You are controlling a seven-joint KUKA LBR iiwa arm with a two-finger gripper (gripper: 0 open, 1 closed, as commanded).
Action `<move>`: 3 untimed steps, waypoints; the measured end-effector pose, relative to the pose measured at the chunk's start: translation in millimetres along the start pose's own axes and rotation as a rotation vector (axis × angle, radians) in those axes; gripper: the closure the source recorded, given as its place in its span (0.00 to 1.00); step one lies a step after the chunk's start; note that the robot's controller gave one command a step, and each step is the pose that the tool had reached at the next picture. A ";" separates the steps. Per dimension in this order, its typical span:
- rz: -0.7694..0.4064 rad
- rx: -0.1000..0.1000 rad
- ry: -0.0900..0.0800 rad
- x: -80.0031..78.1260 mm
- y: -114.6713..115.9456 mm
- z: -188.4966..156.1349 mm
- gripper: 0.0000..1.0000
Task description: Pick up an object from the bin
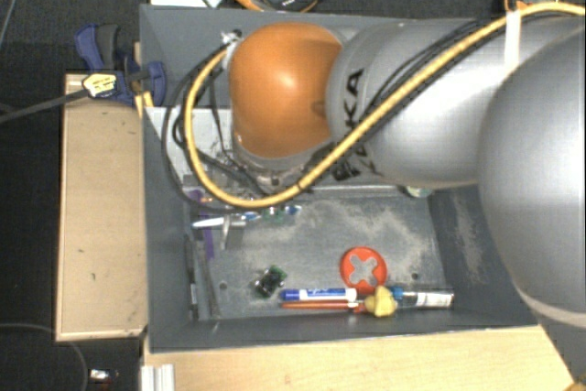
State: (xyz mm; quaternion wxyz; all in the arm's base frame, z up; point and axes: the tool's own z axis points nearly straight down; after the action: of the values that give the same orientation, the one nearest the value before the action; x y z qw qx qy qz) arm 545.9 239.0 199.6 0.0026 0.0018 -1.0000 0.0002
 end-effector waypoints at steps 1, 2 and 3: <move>0.007 -0.002 -0.008 -2.2 -1.3 -4.4 0.00; -0.067 -0.001 -0.005 -40.3 -82.0 130.2 0.00; -0.158 -0.006 -0.018 -40.3 -74.8 64.1 0.00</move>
Offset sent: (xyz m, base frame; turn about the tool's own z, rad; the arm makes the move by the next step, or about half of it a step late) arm 0.0397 -0.0802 -0.1296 -0.0710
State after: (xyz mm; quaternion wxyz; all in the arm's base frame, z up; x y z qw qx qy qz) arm 586.1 164.3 135.3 -0.0065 0.0808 -0.9967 -0.0033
